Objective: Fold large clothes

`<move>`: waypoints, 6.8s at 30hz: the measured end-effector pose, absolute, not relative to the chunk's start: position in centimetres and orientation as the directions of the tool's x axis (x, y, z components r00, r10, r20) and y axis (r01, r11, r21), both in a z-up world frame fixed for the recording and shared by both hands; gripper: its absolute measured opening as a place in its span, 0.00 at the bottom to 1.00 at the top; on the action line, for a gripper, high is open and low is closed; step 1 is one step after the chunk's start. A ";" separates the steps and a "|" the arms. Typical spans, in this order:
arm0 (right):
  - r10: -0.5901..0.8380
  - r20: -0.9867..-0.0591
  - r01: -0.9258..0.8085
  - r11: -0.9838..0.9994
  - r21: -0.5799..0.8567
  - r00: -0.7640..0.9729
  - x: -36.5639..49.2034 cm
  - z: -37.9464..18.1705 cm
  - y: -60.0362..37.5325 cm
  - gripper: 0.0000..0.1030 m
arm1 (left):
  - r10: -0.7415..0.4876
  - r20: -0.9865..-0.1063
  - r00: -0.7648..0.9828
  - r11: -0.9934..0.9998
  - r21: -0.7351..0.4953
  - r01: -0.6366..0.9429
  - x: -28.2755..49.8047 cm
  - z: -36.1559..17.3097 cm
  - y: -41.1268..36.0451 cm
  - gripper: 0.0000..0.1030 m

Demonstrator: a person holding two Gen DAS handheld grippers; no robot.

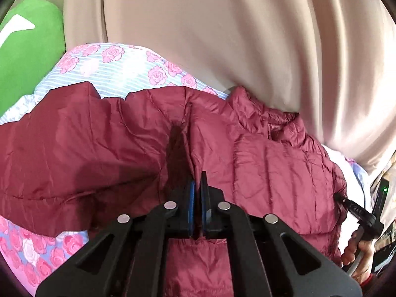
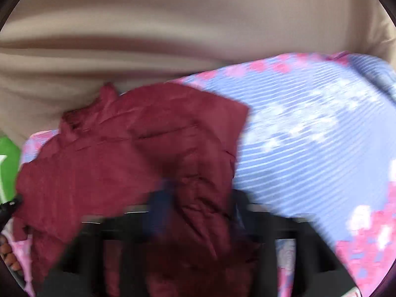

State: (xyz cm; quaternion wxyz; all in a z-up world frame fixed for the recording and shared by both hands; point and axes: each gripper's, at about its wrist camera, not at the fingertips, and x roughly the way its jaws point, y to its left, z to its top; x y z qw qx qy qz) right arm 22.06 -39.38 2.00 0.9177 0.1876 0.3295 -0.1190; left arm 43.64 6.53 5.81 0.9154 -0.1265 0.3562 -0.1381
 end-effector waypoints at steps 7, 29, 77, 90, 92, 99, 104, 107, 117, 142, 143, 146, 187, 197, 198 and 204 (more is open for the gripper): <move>-0.165 -0.654 0.404 0.885 0.232 0.738 22.5 -0.1 -41.3 0.16 | -0.260 -0.693 0.672 0.964 -0.226 0.140 44.9 -0.8 3.4 0.03; -0.406 -0.694 0.595 0.803 0.040 0.594 17.9 -0.7 -40.3 0.12 | -0.237 -0.653 0.719 0.969 -0.208 0.131 42.3 -0.4 4.4 0.17; -0.137 -0.682 0.258 0.963 0.077 0.719 -0.8 -1.4 -21.6 0.48 | -0.678 -0.482 0.554 0.728 -0.337 0.597 31.0 16.5 -9.8 0.02; -0.115 -0.686 0.306 0.938 0.164 0.719 -0.2 -0.3 -30.3 0.55 | -0.633 -0.496 0.594 0.770 -0.484 0.415 31.7 7.6 -5.2 0.91; -0.044 -0.677 0.284 0.926 0.249 0.735 2.1 0.2 -31.7 0.56 | -0.579 -0.502 0.643 0.808 -0.463 0.366 32.2 8.0 -1.6 0.92; 0.062 -0.698 0.301 0.872 0.386 0.714 11.7 -0.1 -34.1 0.58 | -0.483 -0.620 0.619 0.815 -0.577 0.057 36.2 2.5 9.1 0.91; 0.144 -0.739 0.288 0.859 0.423 0.658 16.9 -0.9 -33.3 0.37 | -0.553 -0.572 0.605 0.677 -0.732 -0.074 38.8 0.3 13.2 0.88; 0.103 -0.736 0.260 0.896 0.361 0.669 18.5 1.5 -32.0 0.05 | -0.530 -0.600 0.599 0.726 -0.686 -0.046 40.4 1.2 12.0 0.57; -0.077 -0.656 0.266 0.944 0.193 0.751 21.8 3.8 -33.7 0.03 | -0.334 -0.706 0.625 0.895 -0.446 -0.026 42.6 -0.5 8.1 0.08; 0.148 -0.607 -0.101 0.989 0.112 0.781 24.9 7.3 -18.4 0.13 | -0.287 -0.646 0.707 0.910 -0.414 -0.008 38.5 -1.3 9.4 0.10; 0.159 -0.628 -0.133 0.987 0.089 0.762 26.4 6.6 -16.4 0.13 | -0.292 -0.645 0.706 0.907 -0.421 -0.009 38.5 -1.4 9.6 0.10; 0.180 -0.677 -0.182 0.981 0.068 0.714 29.9 4.3 -12.4 0.13 | -0.304 -0.642 0.704 0.900 -0.436 -0.009 38.4 -1.4 9.9 0.10; -0.213 -0.635 0.402 0.900 0.168 0.742 8.6 2.1 -36.6 0.19 | -0.298 -0.659 0.691 0.916 -0.401 0.012 37.0 -1.4 11.7 0.11; -0.122 -0.722 0.396 0.891 0.222 0.681 -12.5 -3.2 -35.2 0.66 | -0.356 -0.690 0.631 0.915 -0.395 0.084 19.6 1.2 19.9 0.67; -0.104 -0.727 0.397 0.885 0.244 0.679 -13.3 -3.6 -34.9 0.66 | -0.393 -0.682 0.616 0.893 -0.444 0.077 17.2 0.6 21.4 0.70; 0.040 -0.689 0.364 0.827 0.429 0.723 -16.8 -6.0 -34.9 0.70 | -0.460 -0.667 0.586 0.830 -0.557 0.017 10.8 -2.2 23.4 0.74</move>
